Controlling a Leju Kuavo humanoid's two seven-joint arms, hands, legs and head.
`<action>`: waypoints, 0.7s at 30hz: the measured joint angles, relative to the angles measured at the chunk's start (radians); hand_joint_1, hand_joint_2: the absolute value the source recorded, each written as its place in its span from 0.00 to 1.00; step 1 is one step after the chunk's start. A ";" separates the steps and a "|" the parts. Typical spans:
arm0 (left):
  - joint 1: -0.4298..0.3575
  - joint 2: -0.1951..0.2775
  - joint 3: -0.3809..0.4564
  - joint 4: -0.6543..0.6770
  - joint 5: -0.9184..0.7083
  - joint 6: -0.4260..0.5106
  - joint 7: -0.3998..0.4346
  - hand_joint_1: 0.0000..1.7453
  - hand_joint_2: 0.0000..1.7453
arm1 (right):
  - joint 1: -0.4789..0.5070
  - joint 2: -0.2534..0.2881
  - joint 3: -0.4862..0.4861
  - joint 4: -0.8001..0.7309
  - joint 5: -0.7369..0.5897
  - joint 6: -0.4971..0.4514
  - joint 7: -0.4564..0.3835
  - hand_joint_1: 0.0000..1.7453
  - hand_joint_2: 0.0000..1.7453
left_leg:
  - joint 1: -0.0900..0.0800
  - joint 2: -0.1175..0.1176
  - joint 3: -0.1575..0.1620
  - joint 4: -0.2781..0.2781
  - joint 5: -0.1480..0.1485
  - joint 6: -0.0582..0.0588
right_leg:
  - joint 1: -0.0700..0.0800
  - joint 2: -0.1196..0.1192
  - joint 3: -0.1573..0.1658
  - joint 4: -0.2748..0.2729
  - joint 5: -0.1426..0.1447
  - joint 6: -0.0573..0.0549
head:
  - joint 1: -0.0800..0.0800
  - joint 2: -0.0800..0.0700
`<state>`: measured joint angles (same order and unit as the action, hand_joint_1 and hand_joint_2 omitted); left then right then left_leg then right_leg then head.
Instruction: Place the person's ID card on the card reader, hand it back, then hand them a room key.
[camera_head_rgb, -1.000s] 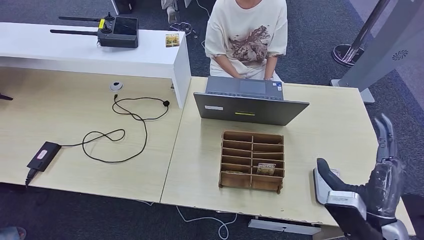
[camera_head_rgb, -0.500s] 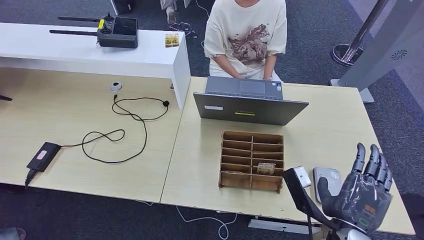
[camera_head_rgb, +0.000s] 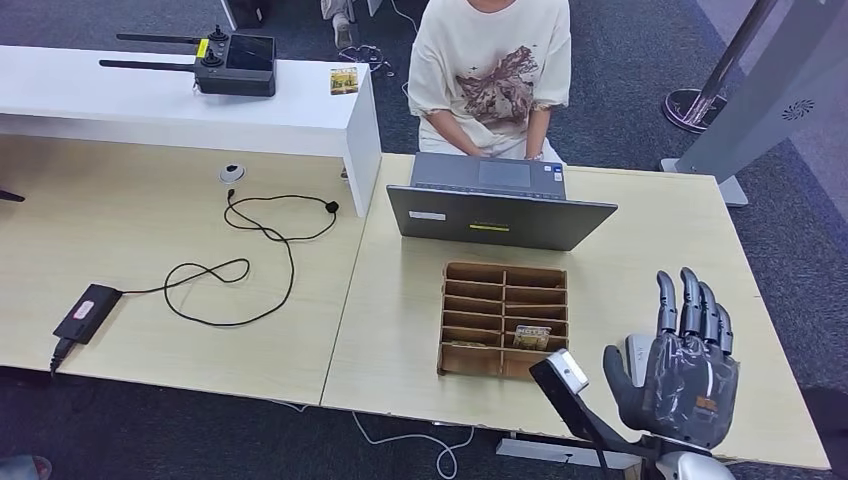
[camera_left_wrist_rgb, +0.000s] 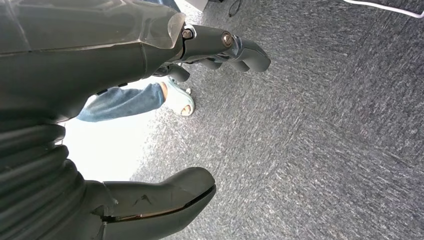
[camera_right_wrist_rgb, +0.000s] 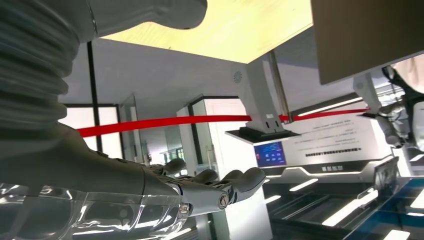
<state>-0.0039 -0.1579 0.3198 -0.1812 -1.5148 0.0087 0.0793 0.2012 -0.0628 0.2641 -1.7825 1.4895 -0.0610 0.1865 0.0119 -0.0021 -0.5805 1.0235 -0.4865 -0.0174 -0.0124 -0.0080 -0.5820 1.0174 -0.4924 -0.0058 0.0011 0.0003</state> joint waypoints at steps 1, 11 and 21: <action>0.000 0.000 0.000 0.000 0.000 0.000 -0.001 0.00 1.00 | -0.005 0.000 0.002 0.004 -0.004 -0.001 -0.004 0.41 1.00 | 0.000 0.000 0.000 0.000 0.000 0.000 | 0.000 0.000 0.000 0.000 0.000 0.000 | 0.000 0.000; -0.001 0.000 -0.009 0.000 0.000 -0.008 -0.011 0.00 1.00 | -0.097 0.021 0.049 0.115 -0.033 0.009 -0.045 0.53 1.00 | 0.000 0.000 0.000 0.000 0.000 0.000 | 0.000 0.000 0.000 0.000 0.000 0.000 | 0.000 0.000; -0.003 0.000 -0.015 0.000 0.000 -0.016 -0.011 0.00 1.00 | -0.164 0.038 0.083 0.216 -0.041 0.008 -0.058 0.46 1.00 | 0.000 0.000 0.000 0.000 0.000 0.000 | 0.000 0.000 0.000 0.000 0.000 0.000 | 0.000 0.000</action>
<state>-0.0066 -0.1578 0.3044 -0.1812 -1.5148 -0.0069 0.0683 0.0368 -0.0246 0.3467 -1.5668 1.4484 -0.0528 0.1286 0.0119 -0.0019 -0.5803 1.0235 -0.4863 -0.0177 -0.0124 -0.0078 -0.5818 1.0177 -0.4923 -0.0059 0.0011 0.0002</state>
